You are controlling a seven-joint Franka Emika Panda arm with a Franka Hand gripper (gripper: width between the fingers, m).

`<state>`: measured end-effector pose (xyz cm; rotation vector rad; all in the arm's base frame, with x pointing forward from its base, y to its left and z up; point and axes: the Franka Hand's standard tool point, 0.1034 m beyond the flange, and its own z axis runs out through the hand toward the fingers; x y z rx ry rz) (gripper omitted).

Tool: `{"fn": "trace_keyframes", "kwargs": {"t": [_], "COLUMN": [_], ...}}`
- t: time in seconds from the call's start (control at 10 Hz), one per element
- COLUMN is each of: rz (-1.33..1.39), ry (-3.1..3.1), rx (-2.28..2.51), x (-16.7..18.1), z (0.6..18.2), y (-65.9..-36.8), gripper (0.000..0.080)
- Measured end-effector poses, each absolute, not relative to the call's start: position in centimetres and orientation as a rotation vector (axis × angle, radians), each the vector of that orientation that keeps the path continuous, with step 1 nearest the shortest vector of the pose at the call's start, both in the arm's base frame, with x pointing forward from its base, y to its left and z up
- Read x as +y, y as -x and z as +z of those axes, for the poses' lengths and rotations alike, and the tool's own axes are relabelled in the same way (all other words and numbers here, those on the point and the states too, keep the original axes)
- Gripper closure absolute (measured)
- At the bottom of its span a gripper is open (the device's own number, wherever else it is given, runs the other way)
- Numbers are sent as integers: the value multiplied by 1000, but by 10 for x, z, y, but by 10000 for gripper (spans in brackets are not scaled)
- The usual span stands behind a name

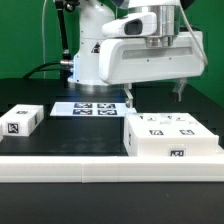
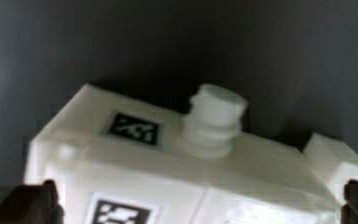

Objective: Assemble cabinet

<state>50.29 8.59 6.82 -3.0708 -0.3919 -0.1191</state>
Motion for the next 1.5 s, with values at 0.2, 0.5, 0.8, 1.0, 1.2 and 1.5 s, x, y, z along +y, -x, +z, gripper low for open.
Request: {"fn": "trace_keyframes", "kwargs": {"t": [0.2,0.5,0.8,1.0,1.2,1.5], "rz": [-102,-141,-140,-151,-148,-144], "ry": [3097,3079,3079,3080,3099,3104], "rx": [-167,29,13,-9,-25,-80], "x": [85,77,78,87,85,81], "z": [60,46,45,25,10,6], "y": [-496,-494,-494,-488,-484,-484], "gripper": [2,2,2,2,2,2]}}
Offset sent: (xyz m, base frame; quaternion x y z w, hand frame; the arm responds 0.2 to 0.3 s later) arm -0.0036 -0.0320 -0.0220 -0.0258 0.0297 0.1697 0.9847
